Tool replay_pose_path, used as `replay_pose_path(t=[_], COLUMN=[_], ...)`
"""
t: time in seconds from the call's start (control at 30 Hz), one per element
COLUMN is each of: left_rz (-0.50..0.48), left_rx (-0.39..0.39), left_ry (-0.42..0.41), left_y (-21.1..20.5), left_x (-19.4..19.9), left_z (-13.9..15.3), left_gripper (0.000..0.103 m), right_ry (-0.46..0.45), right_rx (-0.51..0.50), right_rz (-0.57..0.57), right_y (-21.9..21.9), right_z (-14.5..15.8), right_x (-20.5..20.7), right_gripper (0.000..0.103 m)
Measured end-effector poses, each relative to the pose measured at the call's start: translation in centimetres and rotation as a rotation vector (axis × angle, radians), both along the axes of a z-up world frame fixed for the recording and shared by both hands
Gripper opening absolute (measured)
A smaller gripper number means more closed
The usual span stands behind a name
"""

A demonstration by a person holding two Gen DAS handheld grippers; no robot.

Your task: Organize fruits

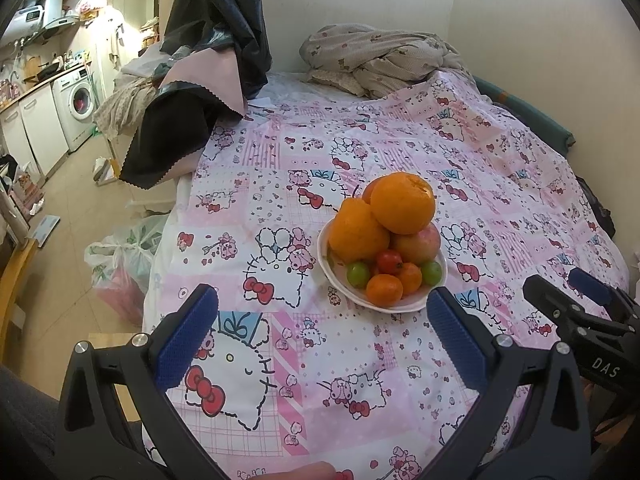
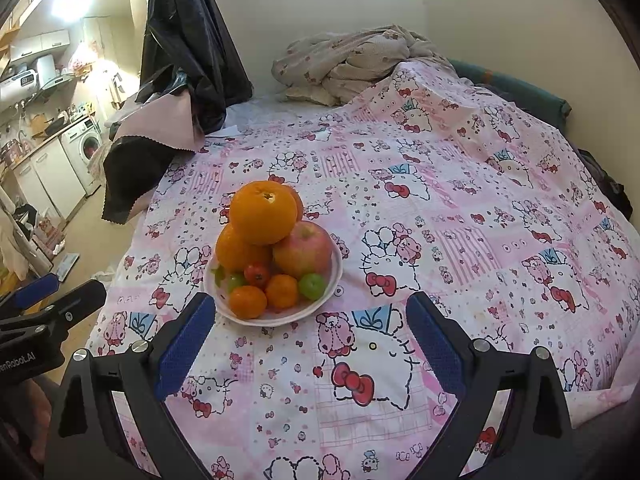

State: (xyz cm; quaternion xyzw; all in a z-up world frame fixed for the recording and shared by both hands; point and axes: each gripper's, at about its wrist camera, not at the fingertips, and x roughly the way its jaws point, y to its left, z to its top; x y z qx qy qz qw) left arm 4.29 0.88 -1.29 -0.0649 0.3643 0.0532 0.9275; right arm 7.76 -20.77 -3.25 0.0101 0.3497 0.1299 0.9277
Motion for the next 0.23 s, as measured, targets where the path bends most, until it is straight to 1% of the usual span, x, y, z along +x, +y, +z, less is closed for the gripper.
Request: replay_pose_path(t=[0.23], left_rz=[-0.007], left_rx=[-0.008], left_ry=[0.004], left_y=[-0.2], left_x=[-0.07], left_z=[-0.03], left_gripper=[0.103], right_ry=[0.003], right_rx=[0.023], right_rz=[-0.005], right_y=[-0.2], right_z=[0.37], right_x=[-0.11], right_gripper=[0.099])
